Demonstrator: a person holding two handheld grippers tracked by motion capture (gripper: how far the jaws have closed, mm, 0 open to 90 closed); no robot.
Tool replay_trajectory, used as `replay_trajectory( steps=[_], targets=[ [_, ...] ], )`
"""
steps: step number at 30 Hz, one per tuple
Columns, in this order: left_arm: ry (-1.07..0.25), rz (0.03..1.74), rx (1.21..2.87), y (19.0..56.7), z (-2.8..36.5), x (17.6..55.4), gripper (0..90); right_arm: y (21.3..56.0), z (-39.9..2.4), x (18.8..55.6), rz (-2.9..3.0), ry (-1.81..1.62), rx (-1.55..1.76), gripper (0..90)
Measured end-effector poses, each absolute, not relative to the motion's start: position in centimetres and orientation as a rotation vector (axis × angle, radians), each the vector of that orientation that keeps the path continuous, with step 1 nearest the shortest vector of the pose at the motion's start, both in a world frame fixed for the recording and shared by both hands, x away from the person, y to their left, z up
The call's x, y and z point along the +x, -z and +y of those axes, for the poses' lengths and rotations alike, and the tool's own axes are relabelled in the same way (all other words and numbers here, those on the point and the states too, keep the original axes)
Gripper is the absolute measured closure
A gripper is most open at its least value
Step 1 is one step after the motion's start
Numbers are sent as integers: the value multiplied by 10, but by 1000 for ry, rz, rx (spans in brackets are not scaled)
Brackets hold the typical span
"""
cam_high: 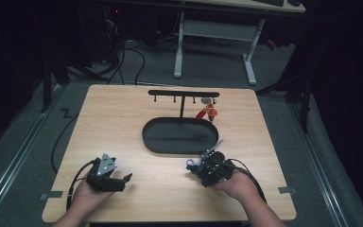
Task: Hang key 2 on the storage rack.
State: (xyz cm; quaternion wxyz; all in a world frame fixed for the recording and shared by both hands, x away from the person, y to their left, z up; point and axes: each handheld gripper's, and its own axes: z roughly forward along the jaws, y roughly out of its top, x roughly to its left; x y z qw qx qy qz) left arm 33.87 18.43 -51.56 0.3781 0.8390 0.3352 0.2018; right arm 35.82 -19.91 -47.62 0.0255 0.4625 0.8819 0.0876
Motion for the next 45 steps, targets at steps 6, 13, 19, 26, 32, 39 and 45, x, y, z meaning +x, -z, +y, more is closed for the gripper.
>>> replay_trajectory(
  steps=[6, 13, 19, 26, 32, 39, 45],
  targets=[
    [-508, 854, 2133, 513, 187, 337, 155, 485, -197, 368, 2751, -229, 1428, 299],
    [-494, 858, 2135, 515, 187, 338, 156, 487, -193, 370, 2769, -240, 1404, 446],
    [-490, 855, 2127, 514, 189, 337, 157, 474, -190, 366, 2761, -247, 1404, 463],
    [-488, 852, 2126, 514, 188, 338, 158, 443, -193, 366, 2730, -289, 1428, 463],
    [-491, 844, 2117, 513, 189, 338, 158, 424, -194, 367, 2713, -312, 1431, 463],
    [-488, 841, 2119, 511, 190, 338, 159, 407, -193, 374, 2699, -345, 1469, 463],
    [-471, 844, 2119, 511, 191, 336, 178, 397, -196, 380, 2691, -356, 1506, 463]
  ],
)
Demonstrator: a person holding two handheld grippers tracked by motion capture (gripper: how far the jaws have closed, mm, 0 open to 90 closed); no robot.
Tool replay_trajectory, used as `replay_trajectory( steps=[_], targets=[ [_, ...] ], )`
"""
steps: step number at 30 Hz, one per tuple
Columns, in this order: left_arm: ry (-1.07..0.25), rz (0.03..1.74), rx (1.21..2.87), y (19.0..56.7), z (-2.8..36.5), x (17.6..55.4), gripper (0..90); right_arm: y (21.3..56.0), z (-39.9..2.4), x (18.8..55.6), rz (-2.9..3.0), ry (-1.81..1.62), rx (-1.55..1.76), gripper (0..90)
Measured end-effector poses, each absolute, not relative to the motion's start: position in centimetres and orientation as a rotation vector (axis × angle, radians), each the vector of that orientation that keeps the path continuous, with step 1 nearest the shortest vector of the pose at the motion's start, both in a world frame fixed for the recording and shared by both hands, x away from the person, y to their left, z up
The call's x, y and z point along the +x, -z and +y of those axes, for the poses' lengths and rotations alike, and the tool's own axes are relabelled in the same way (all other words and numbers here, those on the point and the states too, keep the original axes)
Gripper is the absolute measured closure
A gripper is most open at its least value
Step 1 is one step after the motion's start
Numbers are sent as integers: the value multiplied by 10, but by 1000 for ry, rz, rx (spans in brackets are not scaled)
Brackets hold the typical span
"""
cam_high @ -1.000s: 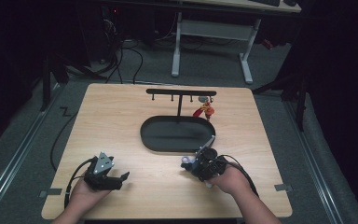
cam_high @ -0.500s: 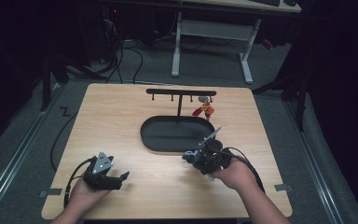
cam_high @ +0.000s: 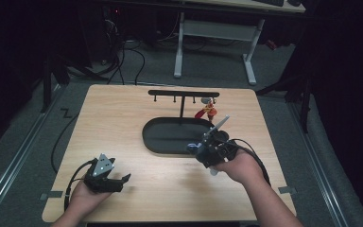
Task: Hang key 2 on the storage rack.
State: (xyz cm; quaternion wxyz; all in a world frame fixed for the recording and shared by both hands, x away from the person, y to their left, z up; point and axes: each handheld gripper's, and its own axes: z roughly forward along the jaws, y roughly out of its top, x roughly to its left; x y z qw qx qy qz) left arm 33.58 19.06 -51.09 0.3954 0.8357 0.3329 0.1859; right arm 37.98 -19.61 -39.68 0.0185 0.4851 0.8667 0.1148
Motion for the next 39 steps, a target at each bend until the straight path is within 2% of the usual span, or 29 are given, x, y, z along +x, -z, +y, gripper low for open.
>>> replay_trajectory(
  steps=[7, 12, 39],
  targets=[
    [-475, 849, 2114, 510, 190, 336, 195, 383, -200, 388, 2685, -372, 1511, 462],
    [-508, 835, 2128, 511, 188, 335, 175, 372, -201, 394, 2680, -369, 1537, 462],
    [-496, 826, 2108, 510, 192, 337, 174, 347, -186, 426, 2647, -349, 1581, 461]
  ],
)
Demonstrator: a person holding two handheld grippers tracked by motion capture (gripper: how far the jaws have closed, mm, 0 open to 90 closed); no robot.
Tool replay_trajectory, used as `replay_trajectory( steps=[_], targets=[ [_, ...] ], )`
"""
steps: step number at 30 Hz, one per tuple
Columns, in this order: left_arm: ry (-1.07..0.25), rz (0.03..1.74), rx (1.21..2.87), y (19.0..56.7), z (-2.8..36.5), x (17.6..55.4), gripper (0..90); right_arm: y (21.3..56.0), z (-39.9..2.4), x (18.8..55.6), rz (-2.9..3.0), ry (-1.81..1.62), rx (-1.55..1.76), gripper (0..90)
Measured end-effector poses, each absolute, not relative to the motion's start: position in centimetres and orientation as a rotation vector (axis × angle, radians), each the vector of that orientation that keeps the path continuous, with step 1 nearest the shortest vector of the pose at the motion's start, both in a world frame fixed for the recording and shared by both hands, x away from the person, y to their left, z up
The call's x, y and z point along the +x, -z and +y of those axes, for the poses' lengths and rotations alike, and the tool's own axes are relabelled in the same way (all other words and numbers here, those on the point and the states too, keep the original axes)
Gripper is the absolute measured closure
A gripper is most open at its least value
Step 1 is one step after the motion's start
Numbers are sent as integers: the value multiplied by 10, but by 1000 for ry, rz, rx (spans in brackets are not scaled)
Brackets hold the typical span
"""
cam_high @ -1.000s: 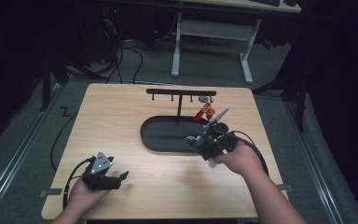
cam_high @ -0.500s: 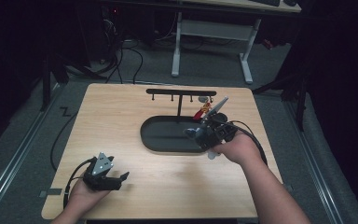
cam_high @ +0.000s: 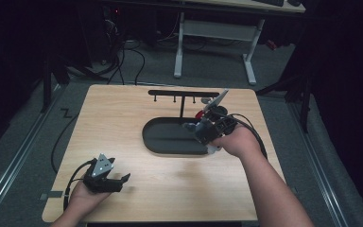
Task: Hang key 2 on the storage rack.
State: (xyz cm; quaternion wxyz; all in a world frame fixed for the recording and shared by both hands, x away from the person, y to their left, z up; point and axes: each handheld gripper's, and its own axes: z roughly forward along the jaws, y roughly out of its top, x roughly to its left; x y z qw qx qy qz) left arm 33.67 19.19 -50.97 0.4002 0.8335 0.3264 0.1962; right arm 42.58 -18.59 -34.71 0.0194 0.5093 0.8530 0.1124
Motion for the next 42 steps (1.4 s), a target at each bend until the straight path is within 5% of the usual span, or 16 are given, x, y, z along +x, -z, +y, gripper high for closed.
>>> replay_trajectory(
  steps=[42],
  targets=[
    [-496, 810, 2126, 509, 194, 336, 182, 308, -181, 471, 2444, -337, 1630, 457]
  ],
)
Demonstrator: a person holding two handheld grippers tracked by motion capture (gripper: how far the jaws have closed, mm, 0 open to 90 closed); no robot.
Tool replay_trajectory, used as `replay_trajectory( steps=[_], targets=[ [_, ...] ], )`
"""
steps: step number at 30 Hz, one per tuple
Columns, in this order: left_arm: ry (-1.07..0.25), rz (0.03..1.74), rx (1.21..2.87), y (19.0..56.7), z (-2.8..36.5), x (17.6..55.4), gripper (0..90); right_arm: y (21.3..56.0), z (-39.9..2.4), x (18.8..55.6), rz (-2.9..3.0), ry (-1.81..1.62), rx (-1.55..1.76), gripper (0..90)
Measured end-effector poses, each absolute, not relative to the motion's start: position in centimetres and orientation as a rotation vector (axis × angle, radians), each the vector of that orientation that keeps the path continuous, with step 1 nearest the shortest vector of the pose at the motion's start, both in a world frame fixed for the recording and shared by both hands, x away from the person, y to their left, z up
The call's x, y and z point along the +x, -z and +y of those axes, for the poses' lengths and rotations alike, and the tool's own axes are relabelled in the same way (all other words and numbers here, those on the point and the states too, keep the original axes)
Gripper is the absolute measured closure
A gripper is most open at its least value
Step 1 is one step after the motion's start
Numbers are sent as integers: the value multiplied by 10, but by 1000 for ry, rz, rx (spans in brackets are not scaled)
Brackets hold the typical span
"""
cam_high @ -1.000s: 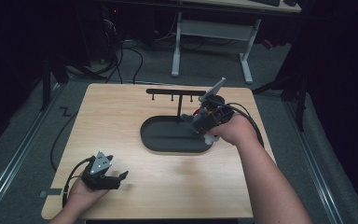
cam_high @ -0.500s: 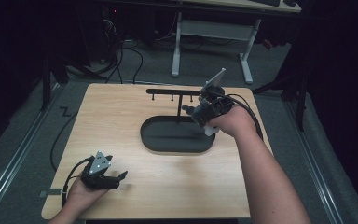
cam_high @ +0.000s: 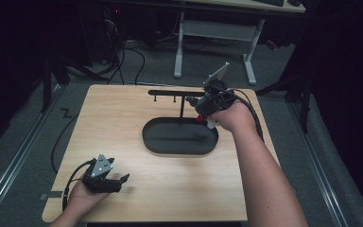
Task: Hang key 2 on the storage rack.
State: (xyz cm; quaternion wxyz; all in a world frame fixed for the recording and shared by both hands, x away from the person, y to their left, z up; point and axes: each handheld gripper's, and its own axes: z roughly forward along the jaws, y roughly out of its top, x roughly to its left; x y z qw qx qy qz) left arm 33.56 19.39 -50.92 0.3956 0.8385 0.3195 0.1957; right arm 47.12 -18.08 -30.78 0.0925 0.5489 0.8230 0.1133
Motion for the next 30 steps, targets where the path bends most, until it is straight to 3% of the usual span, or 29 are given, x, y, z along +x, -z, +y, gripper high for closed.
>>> replay_trajectory(
  steps=[9, 30],
  targets=[
    [-497, 801, 2120, 509, 193, 335, 184, 338, -178, 470, 2507, -306, 1634, 455],
    [-488, 800, 2129, 509, 196, 332, 190, 374, -164, 481, 2534, -308, 1663, 448]
  ],
)
